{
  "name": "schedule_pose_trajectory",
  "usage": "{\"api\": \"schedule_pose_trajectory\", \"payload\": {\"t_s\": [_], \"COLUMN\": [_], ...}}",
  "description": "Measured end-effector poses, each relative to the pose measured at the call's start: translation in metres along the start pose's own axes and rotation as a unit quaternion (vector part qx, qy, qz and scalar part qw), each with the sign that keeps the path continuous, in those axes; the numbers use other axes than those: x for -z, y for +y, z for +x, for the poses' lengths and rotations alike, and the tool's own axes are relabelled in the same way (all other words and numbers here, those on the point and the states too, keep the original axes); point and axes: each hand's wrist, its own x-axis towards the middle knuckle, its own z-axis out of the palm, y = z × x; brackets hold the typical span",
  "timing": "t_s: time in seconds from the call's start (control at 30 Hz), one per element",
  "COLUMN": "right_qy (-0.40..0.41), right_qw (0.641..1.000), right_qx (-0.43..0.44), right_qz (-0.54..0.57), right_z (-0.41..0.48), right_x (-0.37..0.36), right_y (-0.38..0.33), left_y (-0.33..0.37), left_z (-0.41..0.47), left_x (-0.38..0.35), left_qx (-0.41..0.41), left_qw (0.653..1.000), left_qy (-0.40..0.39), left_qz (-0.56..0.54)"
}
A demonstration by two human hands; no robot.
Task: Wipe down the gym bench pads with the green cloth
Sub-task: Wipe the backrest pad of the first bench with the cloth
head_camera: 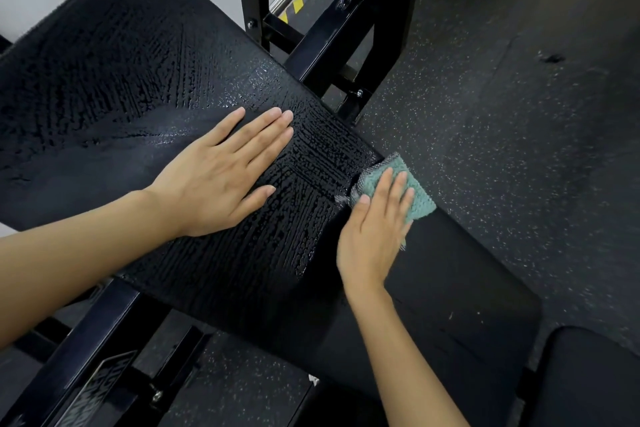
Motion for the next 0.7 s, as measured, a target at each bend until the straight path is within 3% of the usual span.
{"api": "schedule_pose_trajectory", "payload": {"t_s": [0.2,0.33,0.57,0.7], "right_qy": [-0.027,-0.045,-0.018,0.002], "right_qw": [0.990,0.979,0.991,0.997], "right_qx": [0.141,0.198,0.114,0.066], "right_qz": [0.001,-0.024,-0.062,-0.027], "right_z": [0.009,0.013,-0.004,-0.010], "right_x": [-0.016,-0.011,0.008,0.010], "right_y": [-0.061,-0.048,0.037,0.055], "left_y": [0.002,0.003,0.004,0.005], "left_z": [0.002,0.003,0.002,0.002], "left_x": [-0.002,-0.001,-0.002,-0.004], "left_qx": [0.004,0.007,0.018,0.021], "left_qw": [1.000,1.000,1.000,1.000], "left_qy": [0.001,0.003,-0.001,0.004], "left_qz": [0.001,0.002,0.005,0.004]}}
